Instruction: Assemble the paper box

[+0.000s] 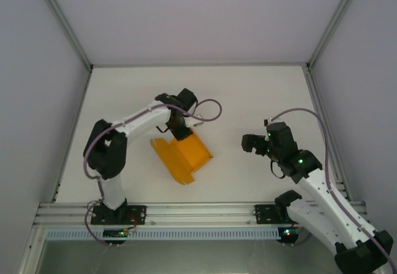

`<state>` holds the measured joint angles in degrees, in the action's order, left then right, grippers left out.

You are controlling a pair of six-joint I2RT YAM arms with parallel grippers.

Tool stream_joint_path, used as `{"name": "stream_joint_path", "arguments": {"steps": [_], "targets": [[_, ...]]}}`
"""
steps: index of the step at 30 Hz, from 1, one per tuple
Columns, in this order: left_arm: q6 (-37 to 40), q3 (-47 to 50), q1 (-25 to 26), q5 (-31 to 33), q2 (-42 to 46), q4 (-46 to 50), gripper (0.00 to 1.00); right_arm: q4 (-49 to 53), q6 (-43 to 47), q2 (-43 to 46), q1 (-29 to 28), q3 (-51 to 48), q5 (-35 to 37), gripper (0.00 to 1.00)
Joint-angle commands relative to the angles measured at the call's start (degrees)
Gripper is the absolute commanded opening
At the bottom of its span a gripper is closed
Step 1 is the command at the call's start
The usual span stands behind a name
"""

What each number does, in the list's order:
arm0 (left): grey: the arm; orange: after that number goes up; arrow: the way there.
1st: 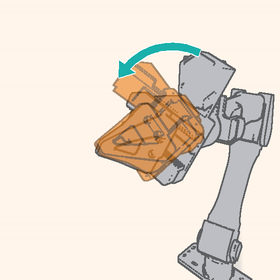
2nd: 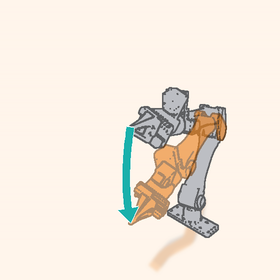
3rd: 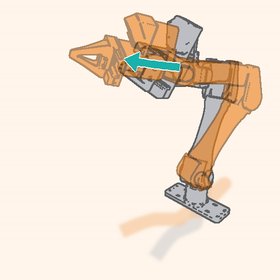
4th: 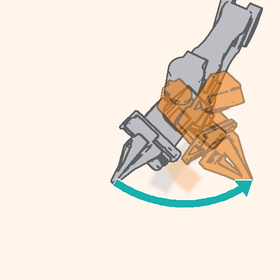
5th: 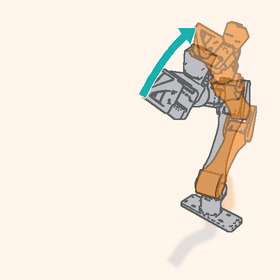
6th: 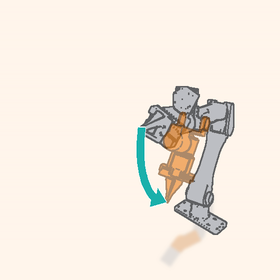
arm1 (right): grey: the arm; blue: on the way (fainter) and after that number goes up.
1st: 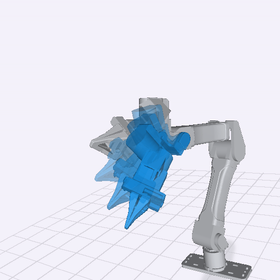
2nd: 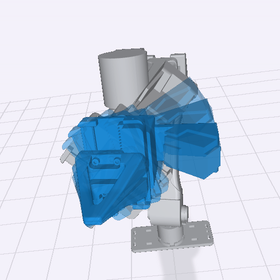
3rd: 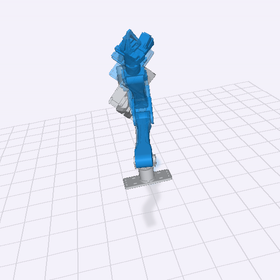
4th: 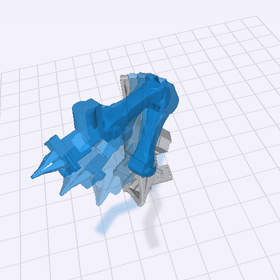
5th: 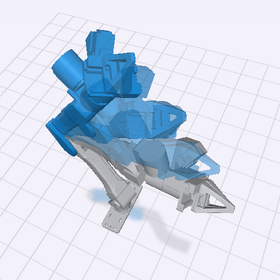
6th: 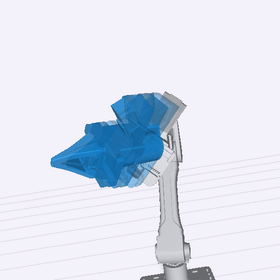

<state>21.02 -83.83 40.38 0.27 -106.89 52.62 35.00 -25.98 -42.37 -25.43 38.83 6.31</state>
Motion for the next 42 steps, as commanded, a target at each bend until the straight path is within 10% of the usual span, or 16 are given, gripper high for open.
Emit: {"name": "stream_joint_path", "arguments": {"steps": [1, 10, 22, 36, 42], "targets": [[1.94, -3.40, 3.52, 8.22, -5.71, 2.66, 0.00, 1.56, -0.96, 0.51, 1.49, -0.44, -1.42, 0.99], [4.63, -1.38, 10.27, 28.85, -16.30, -18.26, 0.00, -2.08, -0.18, 0.57, 5.82, -2.00, -4.34, 0.99], [12.38, 7.56, 12.45, 28.06, -18.91, -34.10, 0.00, -3.28, 0.05, 0.61, 10.50, -3.49, -9.01, 0.99], [16.88, 5.07, 12.35, 34.62, -7.60, -27.00, 0.53, -4.96, 1.37, 3.07, 11.59, -4.22, -13.21, 0.99], [16.54, 5.50, 12.41, 24.35, -0.05, -23.62, 0.73, -4.97, 3.59, 2.92, 11.65, -3.01, -14.14, 0.99]]}}
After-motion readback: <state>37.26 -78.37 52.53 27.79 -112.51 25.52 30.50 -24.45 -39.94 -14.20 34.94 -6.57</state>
